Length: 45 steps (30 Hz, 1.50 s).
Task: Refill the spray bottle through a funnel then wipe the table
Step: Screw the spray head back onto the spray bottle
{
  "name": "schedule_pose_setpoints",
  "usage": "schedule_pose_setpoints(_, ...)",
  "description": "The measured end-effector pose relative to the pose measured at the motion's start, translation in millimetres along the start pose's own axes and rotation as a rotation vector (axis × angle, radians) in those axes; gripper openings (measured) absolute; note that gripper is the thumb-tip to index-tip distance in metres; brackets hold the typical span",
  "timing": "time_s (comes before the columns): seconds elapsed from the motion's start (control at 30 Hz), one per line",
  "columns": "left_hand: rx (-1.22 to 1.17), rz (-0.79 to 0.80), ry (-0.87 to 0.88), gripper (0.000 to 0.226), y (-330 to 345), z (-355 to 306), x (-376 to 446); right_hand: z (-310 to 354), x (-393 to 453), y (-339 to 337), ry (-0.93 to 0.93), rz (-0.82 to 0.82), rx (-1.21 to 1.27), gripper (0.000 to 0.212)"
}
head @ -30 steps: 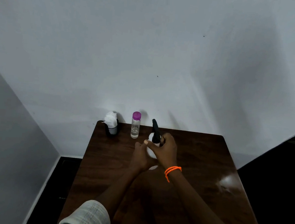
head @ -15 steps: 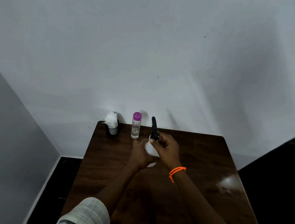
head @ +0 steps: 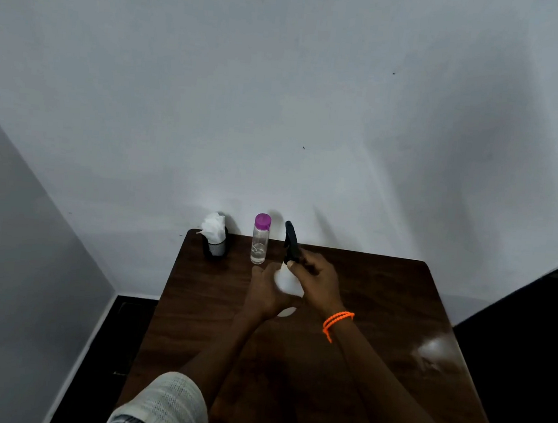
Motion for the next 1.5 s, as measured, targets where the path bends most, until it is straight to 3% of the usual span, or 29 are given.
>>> schedule_pose_setpoints(0.3,-0.009,-0.005,0.021,0.089,1.3,-3.5,3.9,0.7,1.8,-3.5,0.065,-0.101,0.019,0.033)
schedule_pose_setpoints(0.43,-0.009,0.001,0.022,0.096,5.6,0.1,4.5,-1.0,3.5,-2.6,0.076,-0.146,0.009,0.038)
schedule_pose_setpoints(0.63,0.007,0.027,-0.018,0.106,7.2,5.9,8.9,3.1,4.8,5.9,0.112,-0.021,0.077,0.025)
schedule_pose_setpoints(0.77,0.013,0.013,-0.024,0.102,7.9,9.9,9.7,4.2,4.0,5.0,0.114,-0.030,0.027,0.025)
schedule_pose_setpoints(0.93,0.015,-0.003,-0.034,0.099,10.4,11.6,7.0,3.6,1.8,0.8,0.135,-0.155,-0.018,0.027)
schedule_pose_setpoints(1.1,0.032,0.004,0.009,0.083,11.9,-1.5,0.3,12.5,-4.2,-3.4,0.107,-0.293,-0.065,0.037)
schedule_pose_setpoints(1.23,-0.014,-0.021,0.026,0.084,4.0,-0.1,3.9,21.9,3.3,-2.8,0.088,-0.154,-0.014,0.041)
schedule_pose_setpoints(1.4,-0.129,0.085,0.168,0.081,-4.0,-20.6,2.3,25.0,17.2,-4.1,0.116,0.147,0.154,0.093)
schedule_pose_setpoints(1.5,-0.116,0.144,0.198,0.079,-5.6,-26.7,-3.4,38.3,15.7,-7.5,0.076,0.359,0.207,0.057)
Point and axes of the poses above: each hand's wrist, its own x-axis towards the middle knuckle, its own y-axis out of the palm, z = x × y, the point moved 8 cm from there along x, towards the middle knuckle, and after that the axes turned 1 degree about -z, right-handed, at the moved point
